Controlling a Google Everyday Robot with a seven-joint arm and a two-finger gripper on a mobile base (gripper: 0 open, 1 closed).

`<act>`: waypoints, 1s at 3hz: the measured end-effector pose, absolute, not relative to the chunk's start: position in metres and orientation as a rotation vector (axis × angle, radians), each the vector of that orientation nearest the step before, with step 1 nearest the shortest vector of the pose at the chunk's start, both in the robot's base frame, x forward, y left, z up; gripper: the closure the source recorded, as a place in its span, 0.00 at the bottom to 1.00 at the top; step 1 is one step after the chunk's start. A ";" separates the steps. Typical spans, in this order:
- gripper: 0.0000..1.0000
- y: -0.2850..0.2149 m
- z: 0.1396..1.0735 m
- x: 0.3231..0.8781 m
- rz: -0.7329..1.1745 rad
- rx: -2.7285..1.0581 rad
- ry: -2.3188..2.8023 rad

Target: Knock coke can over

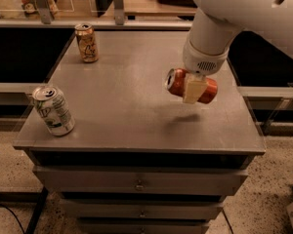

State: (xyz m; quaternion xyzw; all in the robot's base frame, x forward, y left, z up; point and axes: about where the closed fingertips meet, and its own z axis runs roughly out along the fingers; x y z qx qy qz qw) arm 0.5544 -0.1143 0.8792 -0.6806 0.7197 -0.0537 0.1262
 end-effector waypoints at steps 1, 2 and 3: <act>0.76 -0.136 0.867 0.556 -0.322 -2.029 2.146; 0.52 -0.151 0.855 0.554 -0.307 -2.116 2.175; 0.29 -0.145 0.852 0.545 -0.192 -2.233 2.139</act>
Offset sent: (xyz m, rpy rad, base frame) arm -0.0104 -0.0409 -0.0358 -0.1815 0.1729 0.0873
